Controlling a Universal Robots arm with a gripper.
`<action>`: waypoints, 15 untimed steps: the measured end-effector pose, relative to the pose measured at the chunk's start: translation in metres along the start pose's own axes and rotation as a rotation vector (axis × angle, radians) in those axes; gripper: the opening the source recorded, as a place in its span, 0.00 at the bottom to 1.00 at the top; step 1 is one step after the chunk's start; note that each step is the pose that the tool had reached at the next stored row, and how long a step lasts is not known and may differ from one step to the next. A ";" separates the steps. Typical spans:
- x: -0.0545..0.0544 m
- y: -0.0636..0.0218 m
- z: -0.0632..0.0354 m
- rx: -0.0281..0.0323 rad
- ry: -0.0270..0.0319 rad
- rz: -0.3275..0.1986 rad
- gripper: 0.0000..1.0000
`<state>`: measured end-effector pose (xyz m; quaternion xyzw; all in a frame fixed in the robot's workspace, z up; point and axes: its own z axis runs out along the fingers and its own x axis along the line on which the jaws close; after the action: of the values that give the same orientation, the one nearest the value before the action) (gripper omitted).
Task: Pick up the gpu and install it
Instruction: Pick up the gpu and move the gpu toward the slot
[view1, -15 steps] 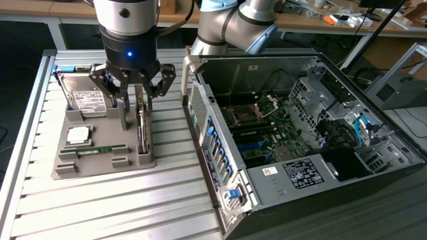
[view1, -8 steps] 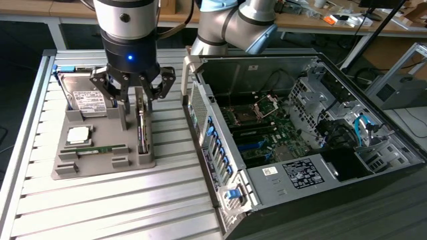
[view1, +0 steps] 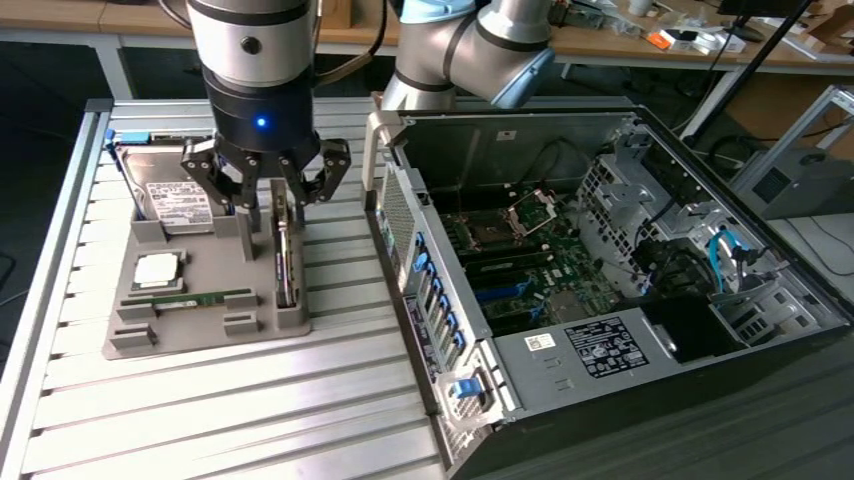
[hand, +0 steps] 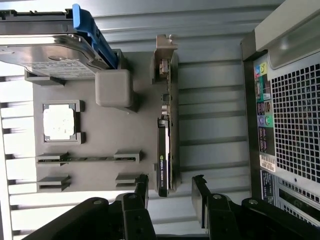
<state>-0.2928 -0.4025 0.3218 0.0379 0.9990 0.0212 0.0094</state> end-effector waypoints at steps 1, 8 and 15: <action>0.000 0.0000 0.0006 0.0001 0.0001 0.000 0.48; 0.000 -0.0003 0.0061 0.0001 0.0000 0.000 0.48; 0.000 -0.0004 0.0096 0.0000 0.0000 0.000 0.48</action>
<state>-0.2928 -0.4025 0.3121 0.0379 0.9990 0.0212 0.0094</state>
